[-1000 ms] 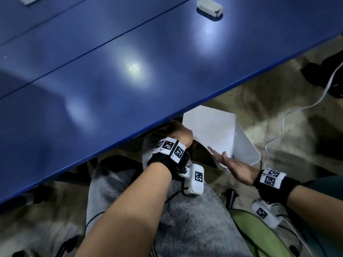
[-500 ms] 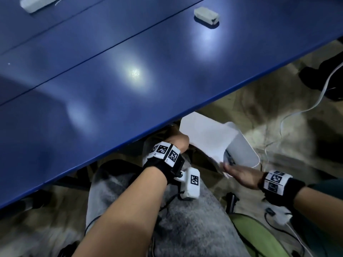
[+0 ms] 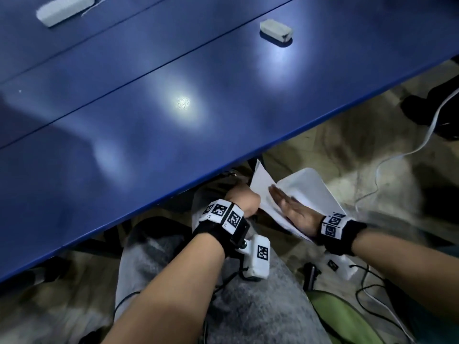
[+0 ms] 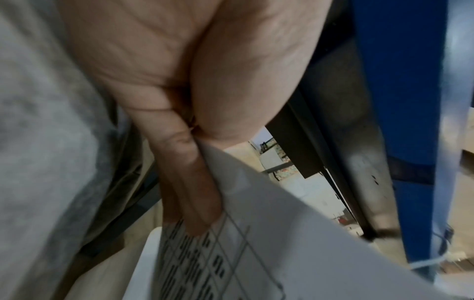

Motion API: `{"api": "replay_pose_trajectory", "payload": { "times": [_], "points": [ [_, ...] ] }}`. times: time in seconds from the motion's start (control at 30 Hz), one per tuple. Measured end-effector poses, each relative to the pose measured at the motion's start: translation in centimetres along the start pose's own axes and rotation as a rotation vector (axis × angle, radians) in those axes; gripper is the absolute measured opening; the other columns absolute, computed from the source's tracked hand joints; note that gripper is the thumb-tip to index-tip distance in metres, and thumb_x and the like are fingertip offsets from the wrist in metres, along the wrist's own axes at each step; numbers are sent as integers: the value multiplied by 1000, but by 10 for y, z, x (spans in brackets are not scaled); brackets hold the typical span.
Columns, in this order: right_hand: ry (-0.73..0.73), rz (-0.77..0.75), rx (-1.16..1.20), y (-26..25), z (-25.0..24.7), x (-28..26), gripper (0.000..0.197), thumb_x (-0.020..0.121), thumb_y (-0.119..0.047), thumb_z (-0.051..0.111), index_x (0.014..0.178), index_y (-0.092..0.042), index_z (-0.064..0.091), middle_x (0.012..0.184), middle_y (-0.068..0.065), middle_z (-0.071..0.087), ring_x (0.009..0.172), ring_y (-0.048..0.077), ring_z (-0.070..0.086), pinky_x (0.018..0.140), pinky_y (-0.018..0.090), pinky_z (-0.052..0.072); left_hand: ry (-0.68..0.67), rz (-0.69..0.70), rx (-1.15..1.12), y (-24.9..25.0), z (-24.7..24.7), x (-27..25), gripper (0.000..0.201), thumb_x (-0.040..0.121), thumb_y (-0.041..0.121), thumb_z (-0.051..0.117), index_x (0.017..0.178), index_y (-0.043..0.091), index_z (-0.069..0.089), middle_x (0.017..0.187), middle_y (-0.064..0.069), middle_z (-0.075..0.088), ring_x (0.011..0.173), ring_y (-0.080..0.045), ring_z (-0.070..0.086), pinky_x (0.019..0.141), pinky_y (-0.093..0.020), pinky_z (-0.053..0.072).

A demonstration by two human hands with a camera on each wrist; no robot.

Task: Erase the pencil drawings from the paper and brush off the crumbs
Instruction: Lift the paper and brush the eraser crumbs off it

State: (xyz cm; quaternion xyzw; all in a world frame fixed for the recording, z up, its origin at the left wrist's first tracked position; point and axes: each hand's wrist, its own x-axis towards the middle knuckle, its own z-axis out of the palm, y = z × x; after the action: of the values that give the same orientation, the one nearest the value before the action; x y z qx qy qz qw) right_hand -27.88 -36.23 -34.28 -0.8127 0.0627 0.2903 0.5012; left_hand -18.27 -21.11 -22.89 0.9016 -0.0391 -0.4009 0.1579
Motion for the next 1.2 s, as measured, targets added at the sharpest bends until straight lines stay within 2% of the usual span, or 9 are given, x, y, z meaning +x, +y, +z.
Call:
{"api": "replay_pose_trajectory", "payload": {
  "times": [0.13, 0.27, 0.37, 0.47, 0.57, 0.8, 0.97, 1.1, 1.2],
  "points": [
    [26, 570, 23, 51, -12, -2, 72, 99, -60, 26, 155, -14, 19, 157, 11, 29, 146, 27, 26, 116, 32, 18, 9, -9, 44, -11, -8, -2, 33, 95, 18, 50, 120, 2, 63, 126, -17, 63, 112, -34, 61, 80, -28, 46],
    [265, 687, -166, 58, -57, -13, 75, 97, -64, 28, 116, -1, 64, 122, 25, 64, 106, 35, 63, 84, 35, 43, 44, -14, -7, -20, -18, -7, 35, 97, 24, 48, 123, 5, 62, 126, -15, 64, 111, -33, 61, 74, -26, 41],
    [392, 554, 348, 47, -70, -11, 45, 93, -46, 58, 95, -2, 67, 89, 16, 72, 73, 30, 65, 65, 32, 47, 76, -16, -75, -29, -21, -18, 37, 99, 29, 50, 125, 7, 63, 130, -13, 62, 116, -31, 60, 86, -28, 46],
    [448, 402, 597, 24, -72, -18, 12, 94, -12, 60, 92, -2, 65, 74, 11, 66, 72, 28, 60, 62, 32, 47, 145, -32, -188, -41, -27, -31, 39, 99, 34, 53, 124, 7, 64, 129, -11, 63, 116, -29, 61, 92, -29, 46],
    [544, 279, 695, -6, -76, -36, 9, 91, 1, 60, 86, -5, 64, 60, 2, 61, 59, 15, 59, 52, 26, 49, 200, -21, -371, -64, -35, -47, 37, 97, 33, 60, 119, 5, 67, 121, -8, 68, 109, -27, 65, 95, -31, 50],
    [628, 23, 609, -93, -79, -110, 7, 87, -4, 68, 88, 3, 67, 66, 7, 67, 49, 13, 55, 43, 19, 46, 297, 121, -638, -122, -42, -112, 44, 77, 42, 69, 100, 5, 71, 96, -6, 76, 91, -26, 72, 91, -47, 56],
    [586, -91, 440, -169, -77, -169, 14, 85, -6, 70, 88, 8, 68, 63, 11, 62, 42, 12, 47, 37, 17, 38, 332, 309, -585, -135, -63, -186, 29, 89, 35, 62, 98, 10, 74, 93, -2, 77, 89, -22, 73, 90, -47, 56],
    [580, -235, 366, -236, -89, -192, 16, 87, -5, 68, 87, 11, 66, 65, 15, 58, 38, 10, 43, 35, 18, 33, 409, 399, -634, -143, -114, -226, 21, 91, 31, 65, 95, 15, 77, 92, 3, 77, 90, -20, 74, 92, -46, 55],
    [624, -305, 299, -288, -107, -167, 14, 88, -7, 68, 83, 6, 67, 56, 6, 58, 38, 10, 42, 35, 19, 33, 499, 392, -635, -142, -175, -221, 28, 84, 33, 70, 98, 9, 76, 97, -4, 77, 94, -26, 72, 94, -50, 53]
  ]
}}
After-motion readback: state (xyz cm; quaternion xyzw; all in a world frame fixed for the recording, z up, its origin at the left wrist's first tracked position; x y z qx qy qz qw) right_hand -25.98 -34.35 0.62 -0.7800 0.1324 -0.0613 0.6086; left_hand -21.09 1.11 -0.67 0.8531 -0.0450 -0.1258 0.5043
